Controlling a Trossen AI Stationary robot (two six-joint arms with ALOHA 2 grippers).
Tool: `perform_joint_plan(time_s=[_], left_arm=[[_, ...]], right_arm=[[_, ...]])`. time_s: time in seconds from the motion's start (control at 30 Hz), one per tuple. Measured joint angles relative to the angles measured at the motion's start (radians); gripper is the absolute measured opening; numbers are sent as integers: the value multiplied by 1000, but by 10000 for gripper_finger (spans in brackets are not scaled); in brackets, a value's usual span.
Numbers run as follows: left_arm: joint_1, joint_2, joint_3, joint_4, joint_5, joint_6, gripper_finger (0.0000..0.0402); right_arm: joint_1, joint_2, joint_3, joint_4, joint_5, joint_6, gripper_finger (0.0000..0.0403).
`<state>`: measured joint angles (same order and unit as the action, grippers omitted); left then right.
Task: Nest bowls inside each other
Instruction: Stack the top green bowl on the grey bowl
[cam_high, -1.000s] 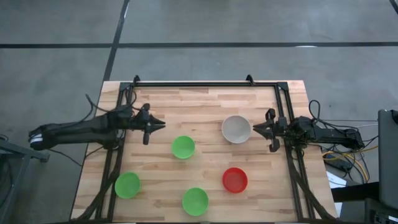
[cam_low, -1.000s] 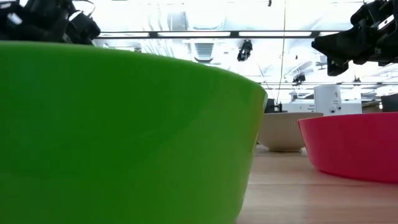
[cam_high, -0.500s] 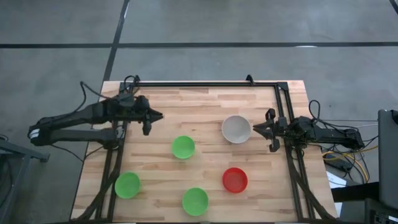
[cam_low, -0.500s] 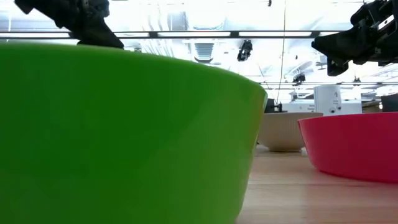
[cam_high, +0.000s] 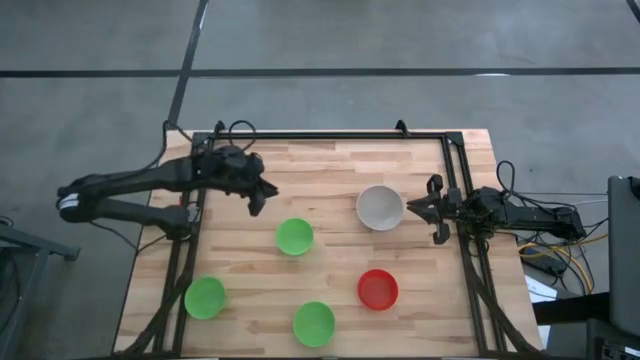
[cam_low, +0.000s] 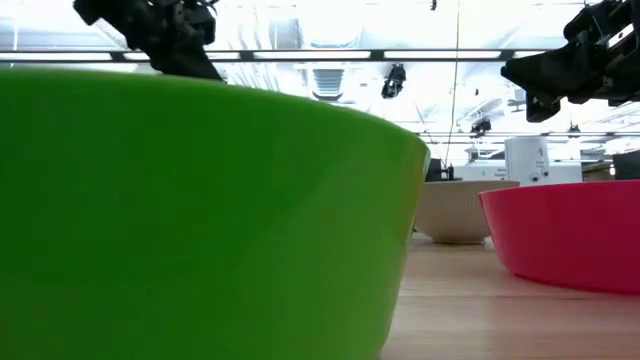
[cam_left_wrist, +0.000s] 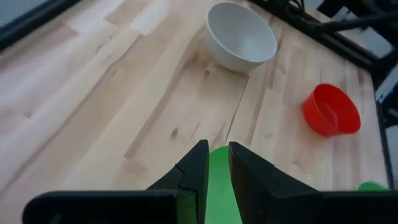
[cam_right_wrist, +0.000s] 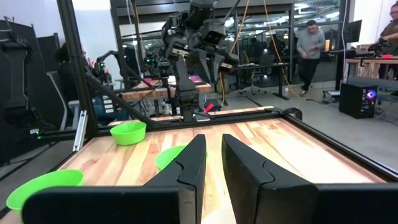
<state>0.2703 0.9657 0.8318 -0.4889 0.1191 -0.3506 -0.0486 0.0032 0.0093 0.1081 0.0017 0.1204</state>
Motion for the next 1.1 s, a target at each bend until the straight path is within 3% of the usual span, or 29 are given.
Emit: perform_joint_plan(time_s=[0.27, 0.9, 1.1], left_arm=[[0, 65, 19, -9, 0, -45, 67], [5, 52, 18, -87, 37, -215, 67], [5, 53, 18, -88, 146, -187, 67]], right_arm=[[0, 0, 0, 0, 0, 0, 52], [0, 0, 0, 0, 0, 0, 52], [0, 0, 0, 0, 0, 0, 52]])
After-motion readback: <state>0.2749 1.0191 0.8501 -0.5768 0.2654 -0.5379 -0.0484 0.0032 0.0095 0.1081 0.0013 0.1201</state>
